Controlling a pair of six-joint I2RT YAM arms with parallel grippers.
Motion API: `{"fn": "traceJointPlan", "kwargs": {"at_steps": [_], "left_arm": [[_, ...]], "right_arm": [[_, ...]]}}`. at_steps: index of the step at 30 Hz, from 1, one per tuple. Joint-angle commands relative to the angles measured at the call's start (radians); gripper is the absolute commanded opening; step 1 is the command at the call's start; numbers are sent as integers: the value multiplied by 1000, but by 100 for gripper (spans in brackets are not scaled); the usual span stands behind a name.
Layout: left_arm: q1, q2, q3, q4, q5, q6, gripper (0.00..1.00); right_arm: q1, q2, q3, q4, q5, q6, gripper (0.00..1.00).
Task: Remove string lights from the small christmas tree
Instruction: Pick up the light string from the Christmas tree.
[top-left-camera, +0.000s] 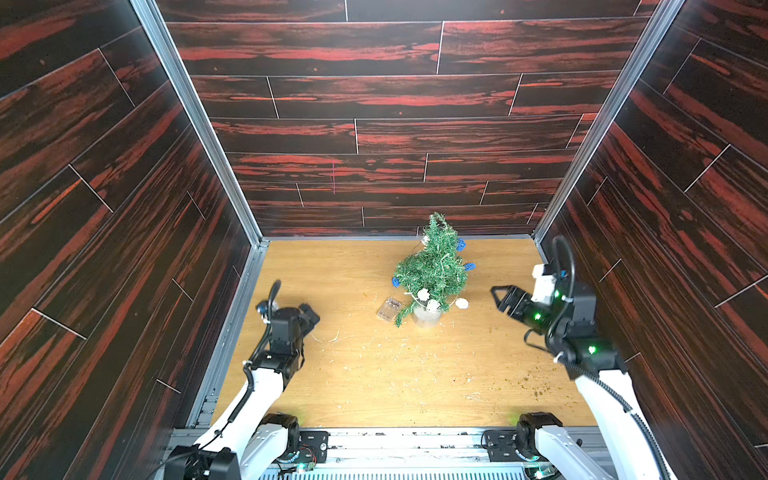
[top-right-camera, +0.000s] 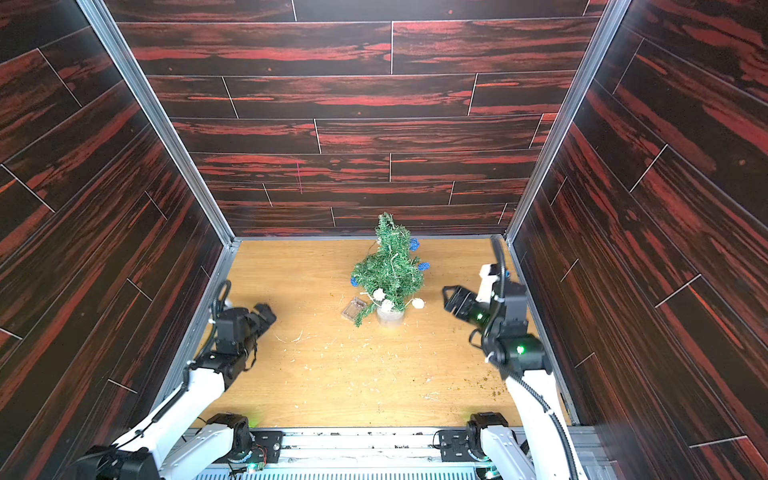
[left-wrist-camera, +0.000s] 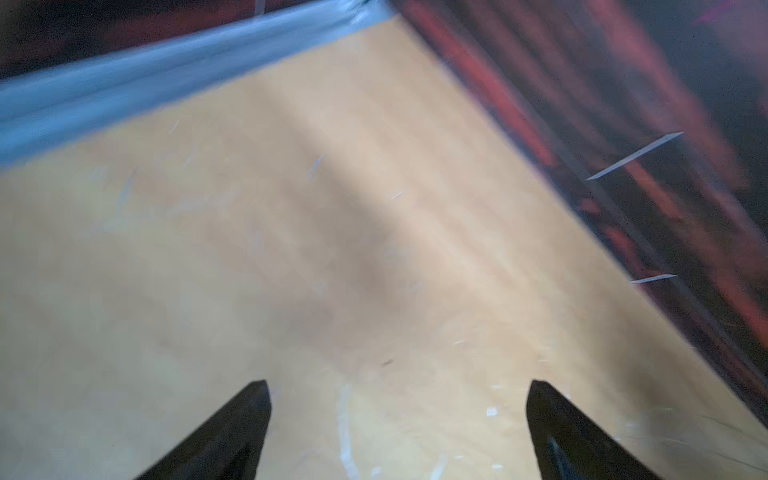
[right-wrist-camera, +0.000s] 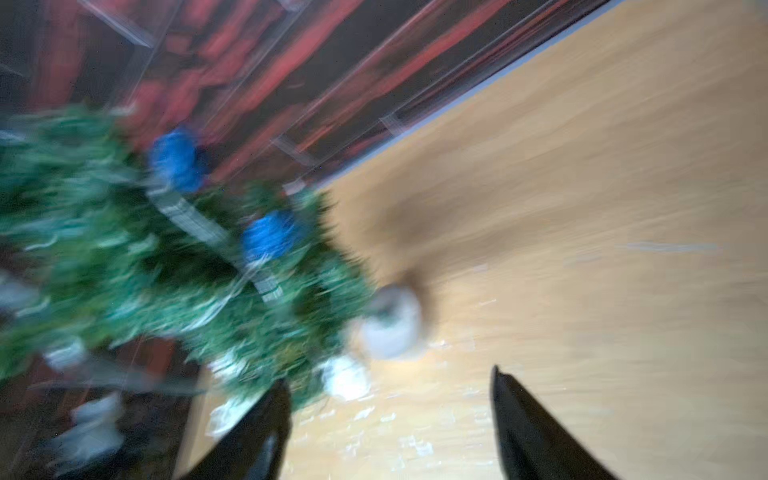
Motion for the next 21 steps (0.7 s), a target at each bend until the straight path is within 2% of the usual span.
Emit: {"fn": "traceJointPlan", "kwargs": {"at_steps": [1, 5, 7, 12, 21], "left_arm": [[-5, 10, 12, 95, 59, 5, 97], [-15, 62, -5, 168, 106, 5, 92], [-23, 90, -14, 209, 130, 5, 90], [-47, 151, 1, 231, 146, 30, 85], [-65, 188, 18, 243, 168, 34, 83]], "right_arm": [[113, -42, -12, 99, -80, 1, 57], [267, -17, -13, 150, -5, -30, 40], [319, 13, -9, 183, 14, -38, 38], [415, 129, 44, 210, 116, -93, 38], [421, 236, 98, 290, 174, -129, 39]]}}
